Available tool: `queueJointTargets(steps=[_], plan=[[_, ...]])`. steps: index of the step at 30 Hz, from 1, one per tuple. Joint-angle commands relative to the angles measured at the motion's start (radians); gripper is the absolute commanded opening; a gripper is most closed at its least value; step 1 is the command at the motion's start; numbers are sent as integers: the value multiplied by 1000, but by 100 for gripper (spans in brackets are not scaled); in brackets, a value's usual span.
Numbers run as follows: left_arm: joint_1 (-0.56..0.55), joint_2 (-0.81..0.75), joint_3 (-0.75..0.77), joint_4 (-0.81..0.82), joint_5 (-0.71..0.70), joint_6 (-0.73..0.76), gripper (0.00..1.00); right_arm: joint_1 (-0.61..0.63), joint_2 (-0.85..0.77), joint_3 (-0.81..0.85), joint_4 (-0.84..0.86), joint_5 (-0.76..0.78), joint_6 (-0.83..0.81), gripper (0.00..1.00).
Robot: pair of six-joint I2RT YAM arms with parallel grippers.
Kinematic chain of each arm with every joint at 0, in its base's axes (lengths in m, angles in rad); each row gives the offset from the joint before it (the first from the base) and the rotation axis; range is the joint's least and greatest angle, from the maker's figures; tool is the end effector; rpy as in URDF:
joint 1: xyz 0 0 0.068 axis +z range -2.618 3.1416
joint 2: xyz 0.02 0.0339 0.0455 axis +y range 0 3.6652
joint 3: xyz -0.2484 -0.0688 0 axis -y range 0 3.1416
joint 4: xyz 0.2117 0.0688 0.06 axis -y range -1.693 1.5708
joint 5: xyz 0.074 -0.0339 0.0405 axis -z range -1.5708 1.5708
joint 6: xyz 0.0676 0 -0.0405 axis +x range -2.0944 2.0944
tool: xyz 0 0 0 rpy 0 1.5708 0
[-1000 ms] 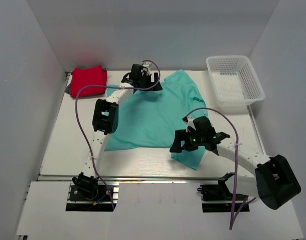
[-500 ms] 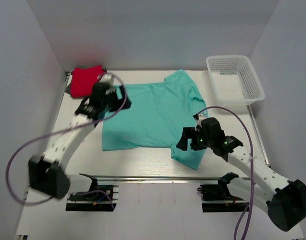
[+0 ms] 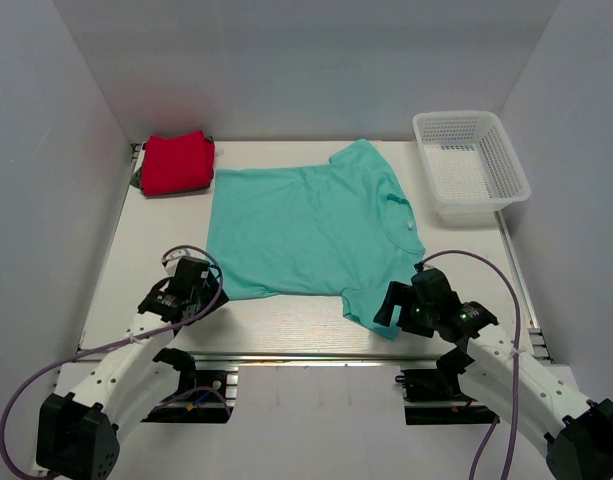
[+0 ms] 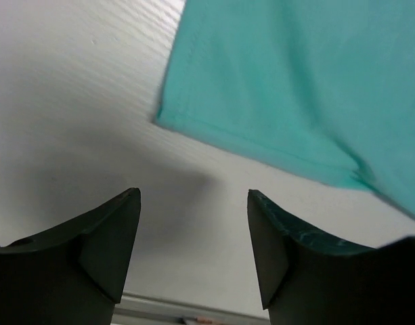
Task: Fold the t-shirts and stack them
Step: Grap the side of the flattened tshirt closest away from the robot with both arms
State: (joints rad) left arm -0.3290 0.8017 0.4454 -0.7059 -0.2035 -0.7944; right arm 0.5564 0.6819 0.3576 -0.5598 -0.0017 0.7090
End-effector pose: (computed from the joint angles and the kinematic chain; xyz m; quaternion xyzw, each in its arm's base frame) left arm 0.1320 -0.0306 0.1519 -0.2469 0.9310 -0.0501 0.2642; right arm 0.1160 0.0723 0.1500 0.0715 0.9389 0.1997 0.2710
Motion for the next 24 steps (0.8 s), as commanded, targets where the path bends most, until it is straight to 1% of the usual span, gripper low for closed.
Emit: queueJointTargets(steps=[1, 2, 3, 4, 6, 10, 11, 12, 15, 18, 19, 20, 21, 22, 24], plan=[[4, 22, -1, 83, -123, -52, 74, -1, 19, -8, -14, 12, 53, 90], [4, 34, -1, 98, -140, -52, 72, -3, 31, -8, -18, 12, 50, 90], [4, 48, -10, 123, -157, -52, 67, 0, 34, -9, -17, 14, 46, 90], [13, 79, -10, 132, -187, -52, 66, 0, 38, -9, -18, 11, 49, 90], [13, 111, -19, 163, -177, -52, 59, -1, 38, -12, -28, 12, 52, 90], [13, 149, -19, 172, -166, -52, 58, 0, 25, -12, -43, 34, 69, 90], [22, 149, -19, 183, -166, -52, 56, 20, 24, -11, -43, 34, 66, 90], [22, 160, -28, 183, -156, -61, 56, -1, 25, -9, -45, 29, 69, 90], [31, 204, -48, 241, -140, -75, 53, -1, 30, -11, -52, 14, 66, 90], [31, 250, -48, 299, -114, -75, 43, 0, 36, -17, -61, 12, 69, 90], [31, 283, -39, 299, -114, -75, 29, -1, 36, -19, -68, 12, 69, 90], [41, 295, -39, 299, -103, -75, 17, -1, 36, -20, -63, -21, 63, 90], [41, 306, -28, 299, -103, -86, 5, 0, 38, -20, -64, -29, 63, 88], [41, 306, -28, 281, -103, -98, 0, -1, 41, -22, -68, -38, 57, 85], [41, 306, -19, 281, -103, -98, 0, 4, 47, -22, -65, -47, 53, 82]])
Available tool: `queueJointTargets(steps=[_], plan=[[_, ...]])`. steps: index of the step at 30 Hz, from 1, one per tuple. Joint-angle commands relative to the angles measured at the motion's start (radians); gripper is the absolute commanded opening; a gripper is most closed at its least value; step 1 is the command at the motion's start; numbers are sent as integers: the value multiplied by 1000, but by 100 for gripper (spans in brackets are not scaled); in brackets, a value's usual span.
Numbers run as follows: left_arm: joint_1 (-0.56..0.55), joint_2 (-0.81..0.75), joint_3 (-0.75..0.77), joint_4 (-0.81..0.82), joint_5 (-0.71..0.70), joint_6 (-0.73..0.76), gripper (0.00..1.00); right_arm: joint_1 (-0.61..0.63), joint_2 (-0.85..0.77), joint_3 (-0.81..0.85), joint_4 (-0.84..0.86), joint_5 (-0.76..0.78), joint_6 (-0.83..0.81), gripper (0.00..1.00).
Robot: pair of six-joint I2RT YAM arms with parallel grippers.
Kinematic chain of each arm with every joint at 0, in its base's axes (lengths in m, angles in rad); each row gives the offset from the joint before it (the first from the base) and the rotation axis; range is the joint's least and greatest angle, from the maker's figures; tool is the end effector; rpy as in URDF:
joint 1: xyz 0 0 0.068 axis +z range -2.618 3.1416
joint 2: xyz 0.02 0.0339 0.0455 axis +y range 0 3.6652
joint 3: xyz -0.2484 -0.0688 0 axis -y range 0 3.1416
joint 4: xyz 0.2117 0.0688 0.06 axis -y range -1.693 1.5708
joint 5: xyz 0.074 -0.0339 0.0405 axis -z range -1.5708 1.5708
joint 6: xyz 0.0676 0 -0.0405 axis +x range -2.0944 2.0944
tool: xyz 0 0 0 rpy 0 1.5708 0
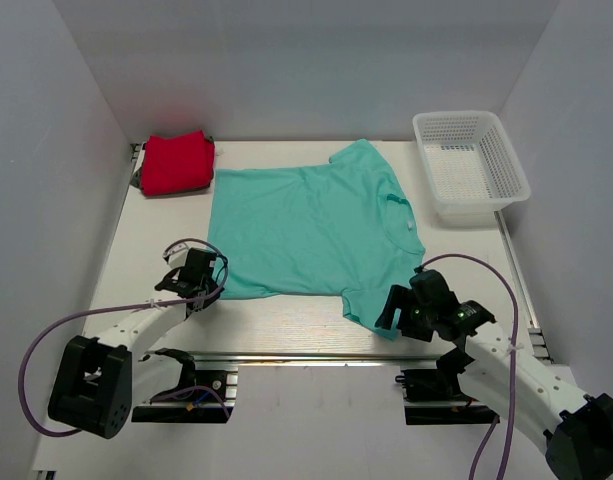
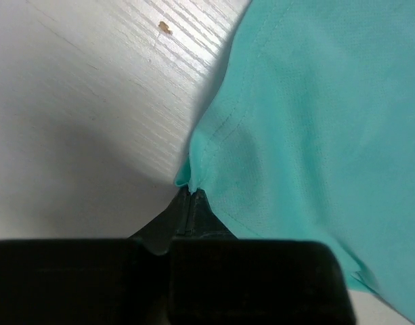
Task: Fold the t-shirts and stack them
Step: Grap the side of the flattened tshirt closest away from the robot with both arms, then fold the flattened tshirt in 1/3 of the way
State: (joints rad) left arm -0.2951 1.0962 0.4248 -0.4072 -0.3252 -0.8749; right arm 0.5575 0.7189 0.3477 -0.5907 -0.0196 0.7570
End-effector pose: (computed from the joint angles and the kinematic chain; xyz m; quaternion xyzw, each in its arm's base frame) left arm 0.1735 -0.0302 0.1281 -0.3114 0.9059 -0.0019 0.2871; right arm 0.1122 0.0715 0.1401 0.0921 0.9495 0.1905 0.2316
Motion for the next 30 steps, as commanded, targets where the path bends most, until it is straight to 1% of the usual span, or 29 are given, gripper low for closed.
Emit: queueJointTargets(steps=[1, 3, 4, 7, 8, 9, 10, 11, 12, 16, 17, 20, 23, 25, 28, 29, 30], plan=[[7, 2, 2, -18, 18, -18, 0, 1, 20, -13, -32, -43, -1, 80], [7, -37, -8, -18, 18, -7, 0, 1, 30, -9, -12, -43, -14, 75], [7, -53, -17, -9, 18, -7, 0, 2, 48, -7, 5, -55, -12, 68], [7, -101, -17, -8, 29, 2, 0, 2, 85, -15, 52, -97, -30, 54], [7, -110, -17, -8, 29, 14, 0, 4, 97, -12, 61, -103, -45, 44], [7, -110, -17, -8, 40, 14, 0, 1, 112, -9, 77, -108, -50, 38], [7, -120, -8, -8, 40, 27, 0, 2, 132, -10, 86, -111, -54, 28], [7, -121, -8, 2, 40, 27, 0, 1, 139, -9, 97, -109, -71, 6], [7, -121, 3, 2, 52, 39, 0, -4, 152, -3, 136, -103, -68, 0], [7, -121, 26, 2, 81, 74, 0, -4, 145, 36, 176, -36, -47, 0], [7, -121, 38, 2, 96, 74, 0, -2, 111, 46, 187, -5, -35, 0], [7, -130, 77, -24, 106, 96, 0, -7, 76, 74, 212, 85, -22, 0], [7, -116, 150, -48, 106, 123, 0, -10, 102, 125, 229, 128, -24, 0], [7, -66, 204, -61, 115, 123, 0, -17, 131, 160, 258, 136, -24, 0], [17, 6, 277, -61, 126, 146, 0, -36, 178, 209, 319, 196, -28, 0], [30, 61, 294, -61, 126, 146, 0, -41, 206, 221, 330, 243, -24, 0], [30, 88, 311, -61, 142, 146, 0, -45, 215, 249, 359, 259, -19, 0]])
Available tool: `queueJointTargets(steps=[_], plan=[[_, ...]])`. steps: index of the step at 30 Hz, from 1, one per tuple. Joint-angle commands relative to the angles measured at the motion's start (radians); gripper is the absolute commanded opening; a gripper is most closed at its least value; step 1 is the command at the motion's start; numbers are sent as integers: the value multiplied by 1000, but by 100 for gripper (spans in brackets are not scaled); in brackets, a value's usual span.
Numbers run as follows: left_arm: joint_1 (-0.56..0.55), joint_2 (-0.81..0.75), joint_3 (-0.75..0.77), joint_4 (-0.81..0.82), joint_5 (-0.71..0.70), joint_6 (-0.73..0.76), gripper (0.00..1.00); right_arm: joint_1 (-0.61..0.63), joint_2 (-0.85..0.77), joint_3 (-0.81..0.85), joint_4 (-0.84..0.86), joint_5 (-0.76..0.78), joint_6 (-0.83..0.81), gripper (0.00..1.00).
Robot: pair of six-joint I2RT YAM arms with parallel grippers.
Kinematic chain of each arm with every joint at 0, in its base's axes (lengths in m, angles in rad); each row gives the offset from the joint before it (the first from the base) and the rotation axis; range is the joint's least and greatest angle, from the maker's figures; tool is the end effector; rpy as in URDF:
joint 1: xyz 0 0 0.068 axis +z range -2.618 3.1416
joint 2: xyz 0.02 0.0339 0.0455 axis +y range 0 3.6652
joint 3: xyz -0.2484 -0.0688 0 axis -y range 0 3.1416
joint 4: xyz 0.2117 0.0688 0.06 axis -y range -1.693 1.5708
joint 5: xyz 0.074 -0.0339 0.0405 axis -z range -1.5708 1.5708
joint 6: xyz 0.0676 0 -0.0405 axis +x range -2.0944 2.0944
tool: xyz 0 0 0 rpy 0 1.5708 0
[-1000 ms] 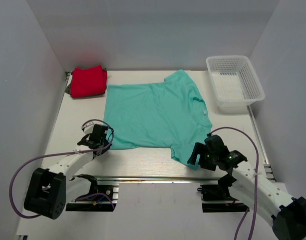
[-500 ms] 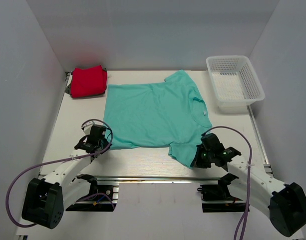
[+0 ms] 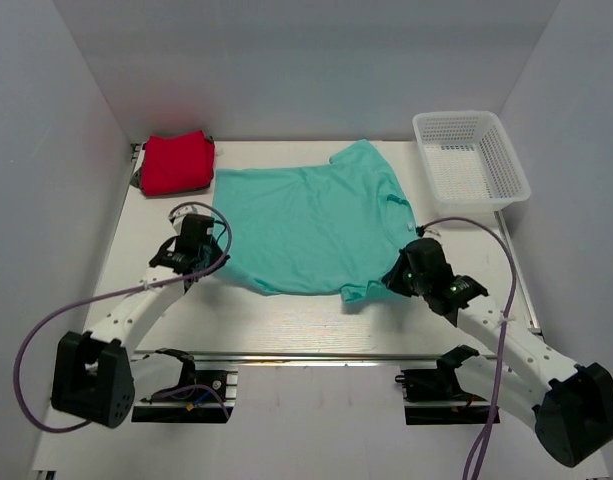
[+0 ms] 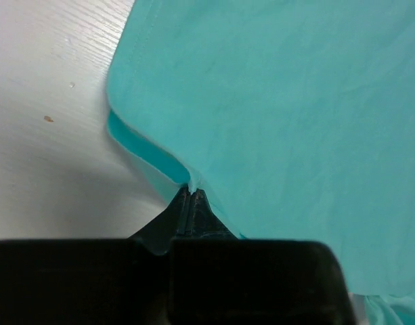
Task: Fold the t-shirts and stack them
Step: Fold the flattened tshirt in 1/3 of the way
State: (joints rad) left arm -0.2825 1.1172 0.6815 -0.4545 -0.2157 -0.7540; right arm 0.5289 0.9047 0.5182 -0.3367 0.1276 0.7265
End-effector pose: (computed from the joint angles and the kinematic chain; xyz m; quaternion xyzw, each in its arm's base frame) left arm 0.2120 -0.0465 0.1930 -0.2538 0.9029 -0.0762 0.3385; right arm 0.1692 0.0889 0.1912 0.1158 0.9027 0.1940 0.3663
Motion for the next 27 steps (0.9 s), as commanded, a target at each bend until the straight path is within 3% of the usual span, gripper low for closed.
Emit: queueJointTargets(steps=[1, 11, 19, 24, 27], plan=[[32, 93, 91, -13, 33, 25, 0, -27, 36, 89, 114, 145, 13, 0], [140, 223, 220, 31, 15, 34, 0, -151, 212, 291, 199, 282, -48, 0], [193, 418, 355, 103, 95, 79, 0, -236, 433, 437, 298, 146, -168, 0], [194, 529, 440, 210, 149, 171, 0, -271, 565, 516, 412, 40, -323, 0], [194, 631, 524, 191, 161, 199, 0, -288, 675, 594, 427, 15, -404, 0]])
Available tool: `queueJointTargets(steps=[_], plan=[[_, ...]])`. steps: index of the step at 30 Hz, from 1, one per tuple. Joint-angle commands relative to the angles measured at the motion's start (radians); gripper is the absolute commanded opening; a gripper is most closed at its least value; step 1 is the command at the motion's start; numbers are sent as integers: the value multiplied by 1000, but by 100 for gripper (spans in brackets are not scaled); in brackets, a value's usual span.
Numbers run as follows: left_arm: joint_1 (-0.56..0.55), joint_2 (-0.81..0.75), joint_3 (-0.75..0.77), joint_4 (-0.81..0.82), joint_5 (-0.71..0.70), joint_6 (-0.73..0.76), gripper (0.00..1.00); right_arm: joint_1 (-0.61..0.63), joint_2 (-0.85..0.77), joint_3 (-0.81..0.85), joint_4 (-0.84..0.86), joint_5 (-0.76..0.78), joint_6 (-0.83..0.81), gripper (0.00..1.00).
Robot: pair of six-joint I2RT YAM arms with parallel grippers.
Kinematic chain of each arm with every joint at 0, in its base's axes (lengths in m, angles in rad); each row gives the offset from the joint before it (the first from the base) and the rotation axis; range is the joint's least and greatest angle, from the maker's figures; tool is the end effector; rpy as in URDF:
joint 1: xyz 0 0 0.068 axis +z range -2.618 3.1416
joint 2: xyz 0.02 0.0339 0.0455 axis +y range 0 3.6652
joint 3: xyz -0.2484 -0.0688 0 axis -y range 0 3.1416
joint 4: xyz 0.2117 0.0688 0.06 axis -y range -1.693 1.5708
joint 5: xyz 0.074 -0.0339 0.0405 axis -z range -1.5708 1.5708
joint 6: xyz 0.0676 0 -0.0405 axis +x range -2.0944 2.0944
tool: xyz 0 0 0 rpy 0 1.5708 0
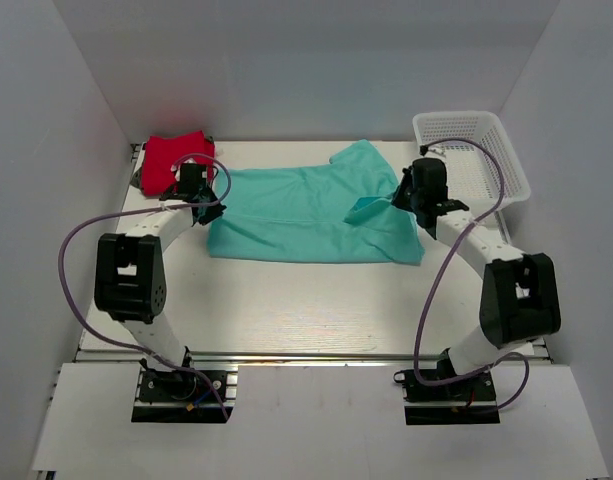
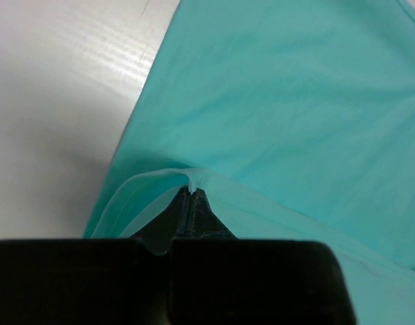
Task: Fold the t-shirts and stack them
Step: Fold the flattened tshirt in 1/3 of the way, then grap the side of the flattened tshirt furthest away from the robot with both arms
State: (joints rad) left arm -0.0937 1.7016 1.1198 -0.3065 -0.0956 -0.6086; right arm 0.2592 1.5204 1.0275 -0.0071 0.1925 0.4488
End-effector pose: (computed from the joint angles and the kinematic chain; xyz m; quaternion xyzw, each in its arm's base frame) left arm 0.3504 -0.0264 0.1839 -0.2551 0.9062 -0.0727 0.3294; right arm 0.3373 0.0761 0.2470 0.1298 0.8476 0.0985 0.5050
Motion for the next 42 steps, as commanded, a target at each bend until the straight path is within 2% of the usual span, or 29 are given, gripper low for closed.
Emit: queueJointTargets(steps=[1, 3, 4, 5, 6, 8, 9, 11, 12, 13, 16, 17, 21, 22, 24, 27, 31, 35, 40, 42], plan=[[5, 71, 109, 21, 40, 62, 0, -24, 108, 159, 85, -85, -159, 0], [5, 137, 179, -52, 13, 63, 0, -35, 231, 230, -20, -110, -170, 0], [5, 157, 202, -80, 13, 53, 3, -43, 259, 347, -51, -113, -186, 9], [5, 171, 245, -101, 4, 53, 14, -41, 314, 385, -77, -143, -193, 24], [5, 184, 265, -153, -13, 53, 29, -44, 361, 451, -146, -148, -202, 50], [14, 194, 290, -189, -42, 44, 37, -46, 406, 543, -185, -148, -183, 70], [14, 185, 290, -203, -52, 32, 46, -49, 411, 554, -207, -142, -173, 77], [14, 143, 275, -224, -82, 8, 53, -54, 406, 557, -215, -148, -153, 82], [14, 126, 264, -224, -82, -2, 63, -54, 384, 548, -218, -140, -147, 82], [14, 109, 252, -233, -96, -2, 97, -49, 373, 537, -215, -142, -142, 84], [25, 52, 223, -243, -96, -2, 100, -49, 272, 427, -209, -165, -142, 87], [25, 41, 222, -243, -70, -2, 100, -49, 255, 404, -206, -175, -137, 90], [3, 7, 166, -197, 0, 27, 100, -49, 140, 168, -154, -215, -104, 90], [3, -2, 141, -178, 28, 39, 100, -49, 97, 139, -142, -231, -85, 90], [-8, -2, 100, -106, 208, 72, 100, -48, 74, 67, -116, -243, -73, 90], [-20, 55, 75, -52, 273, 72, 100, -49, 86, 40, -120, -252, -56, 90], [-52, 128, 64, -75, 292, 82, 100, -54, 125, 9, -93, -300, -27, 90], [-43, 138, 12, -117, 271, 105, 100, -67, 176, -29, -102, -314, 40, 90], [-34, 58, -113, -129, 235, 127, 100, -77, 170, -180, -88, -314, 77, 89], [-34, 35, -172, -129, 244, 127, 100, -77, 133, -246, -90, -343, 80, 85]])
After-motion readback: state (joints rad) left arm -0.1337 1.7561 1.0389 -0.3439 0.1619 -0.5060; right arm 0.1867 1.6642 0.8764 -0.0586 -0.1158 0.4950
